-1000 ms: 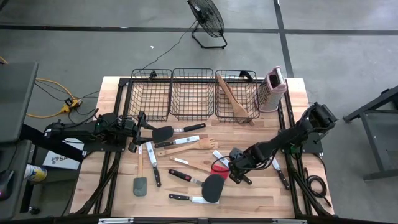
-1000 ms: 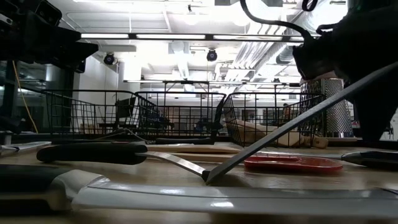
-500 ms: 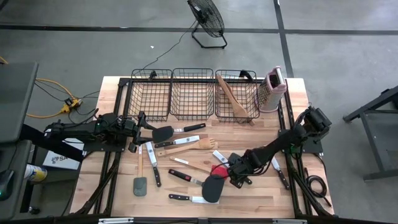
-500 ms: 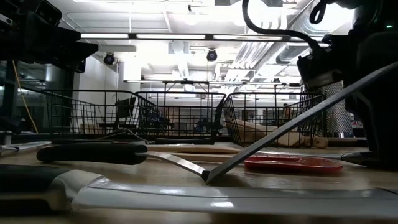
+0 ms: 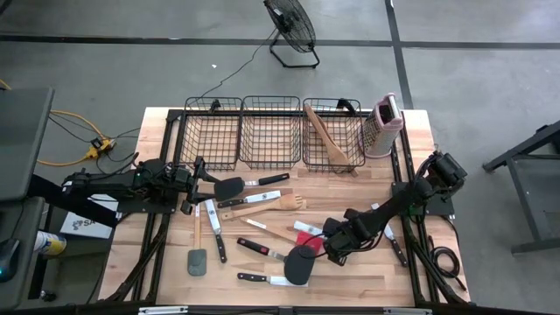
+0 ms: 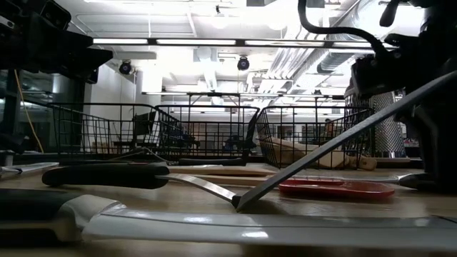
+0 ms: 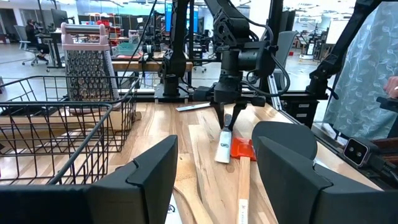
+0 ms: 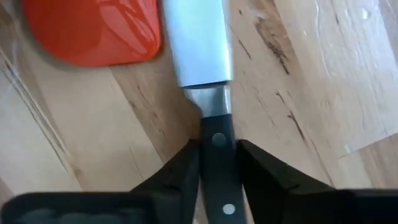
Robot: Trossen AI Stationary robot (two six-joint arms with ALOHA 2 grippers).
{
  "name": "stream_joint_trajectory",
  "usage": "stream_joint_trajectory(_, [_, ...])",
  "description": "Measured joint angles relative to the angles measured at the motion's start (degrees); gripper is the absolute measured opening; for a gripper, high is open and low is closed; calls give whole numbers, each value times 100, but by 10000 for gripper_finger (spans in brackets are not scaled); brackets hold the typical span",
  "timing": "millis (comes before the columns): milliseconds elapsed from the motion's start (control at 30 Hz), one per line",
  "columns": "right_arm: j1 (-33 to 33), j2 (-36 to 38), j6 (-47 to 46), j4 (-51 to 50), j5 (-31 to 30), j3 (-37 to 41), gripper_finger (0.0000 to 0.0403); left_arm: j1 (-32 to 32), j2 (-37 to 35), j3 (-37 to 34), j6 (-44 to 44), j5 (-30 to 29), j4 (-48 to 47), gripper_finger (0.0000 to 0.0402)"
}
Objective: Pick & Place Kitchen Items
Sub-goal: Put the black knife into the middle black wire basket
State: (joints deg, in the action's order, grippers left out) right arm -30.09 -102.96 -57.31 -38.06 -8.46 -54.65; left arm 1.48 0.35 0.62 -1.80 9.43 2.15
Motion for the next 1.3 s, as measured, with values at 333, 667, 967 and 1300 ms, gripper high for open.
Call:
stream_joint_trajectory(333, [103, 124, 121, -46, -18, 25, 74, 1, 0, 0, 0, 0, 0, 212])
stream_joint_trajectory(667, [277, 1066, 380, -271, -1347, 50, 74, 0, -1, 0, 0, 1, 0, 212])
stream_joint_trajectory(967, [812, 1834, 1868, 516, -2427, 43, 74, -1, -1, 0, 0, 0, 0, 212])
stream_joint_trajectory(1300, [2173, 2006, 4573, 3430, -1864, 31, 74, -1, -1, 0, -4, 0, -2, 212])
